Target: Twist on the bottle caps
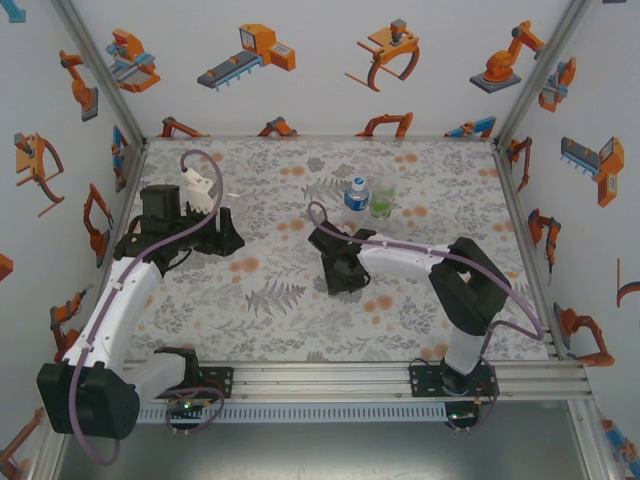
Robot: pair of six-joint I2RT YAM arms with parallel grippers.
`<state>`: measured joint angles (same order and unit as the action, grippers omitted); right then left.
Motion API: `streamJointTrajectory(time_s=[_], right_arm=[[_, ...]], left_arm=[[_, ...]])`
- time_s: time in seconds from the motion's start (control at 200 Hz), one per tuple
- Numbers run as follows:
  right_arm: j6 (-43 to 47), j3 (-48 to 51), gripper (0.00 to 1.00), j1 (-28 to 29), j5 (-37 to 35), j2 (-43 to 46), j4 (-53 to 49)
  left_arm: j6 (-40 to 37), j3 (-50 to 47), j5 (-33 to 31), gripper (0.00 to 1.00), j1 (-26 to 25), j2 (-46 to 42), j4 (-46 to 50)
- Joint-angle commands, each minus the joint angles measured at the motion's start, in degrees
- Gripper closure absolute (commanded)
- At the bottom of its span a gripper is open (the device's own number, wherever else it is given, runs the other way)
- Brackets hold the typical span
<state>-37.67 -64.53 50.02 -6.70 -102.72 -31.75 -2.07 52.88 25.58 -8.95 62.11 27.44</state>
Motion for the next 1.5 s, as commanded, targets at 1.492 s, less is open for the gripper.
streamJointTrajectory(time_s=[1.492], right_arm=[[-17.64,30.32,0.59,-16.53,23.36,11.58,33.59]], left_arm=[[-0.06,1.08,1.27,1.0,0.08,0.74,-0.11]])
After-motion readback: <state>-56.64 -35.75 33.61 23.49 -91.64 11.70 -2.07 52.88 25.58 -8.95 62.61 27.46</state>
